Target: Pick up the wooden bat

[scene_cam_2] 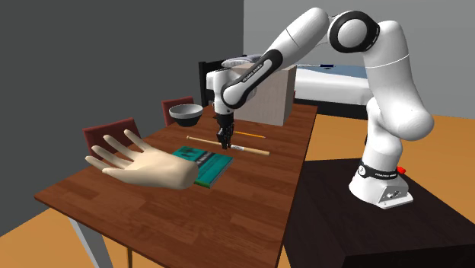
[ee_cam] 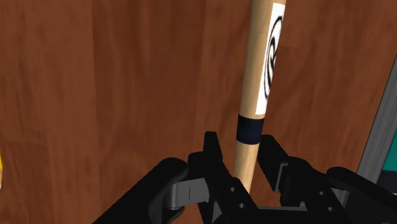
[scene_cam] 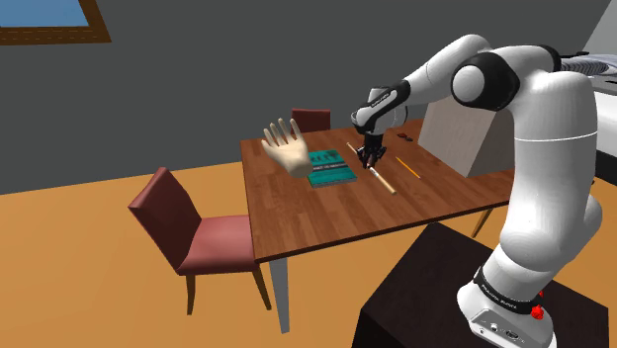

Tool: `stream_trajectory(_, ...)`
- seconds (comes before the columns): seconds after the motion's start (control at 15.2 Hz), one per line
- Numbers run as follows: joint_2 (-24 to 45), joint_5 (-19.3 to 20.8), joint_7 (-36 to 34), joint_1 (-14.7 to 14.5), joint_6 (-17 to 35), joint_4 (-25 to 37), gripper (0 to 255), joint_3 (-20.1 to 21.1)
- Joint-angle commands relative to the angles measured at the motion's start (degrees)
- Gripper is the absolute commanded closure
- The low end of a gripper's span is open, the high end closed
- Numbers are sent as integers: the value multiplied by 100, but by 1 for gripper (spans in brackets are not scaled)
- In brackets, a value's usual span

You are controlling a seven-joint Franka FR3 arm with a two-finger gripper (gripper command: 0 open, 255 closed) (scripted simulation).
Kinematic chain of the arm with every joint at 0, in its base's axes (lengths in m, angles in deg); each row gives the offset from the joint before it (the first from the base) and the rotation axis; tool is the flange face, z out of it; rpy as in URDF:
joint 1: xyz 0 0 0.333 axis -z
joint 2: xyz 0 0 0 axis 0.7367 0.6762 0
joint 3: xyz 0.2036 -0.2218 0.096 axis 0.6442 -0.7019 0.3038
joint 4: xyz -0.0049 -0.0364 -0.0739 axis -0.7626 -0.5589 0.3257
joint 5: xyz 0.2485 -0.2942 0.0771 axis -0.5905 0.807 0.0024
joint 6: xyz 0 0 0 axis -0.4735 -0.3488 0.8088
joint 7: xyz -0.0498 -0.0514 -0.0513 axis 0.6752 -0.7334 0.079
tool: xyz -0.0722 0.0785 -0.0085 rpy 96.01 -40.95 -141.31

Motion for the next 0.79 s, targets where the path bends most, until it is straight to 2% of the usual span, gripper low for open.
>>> stream_trajectory(0.0,15,-9,3,-11,8,-9,255,19)
stream_trajectory(0.46,16,-8,-1,-14,-1,0,255,19)
stream_trajectory(0.73,-175,48,-40,-35,-242,55,255,-11)
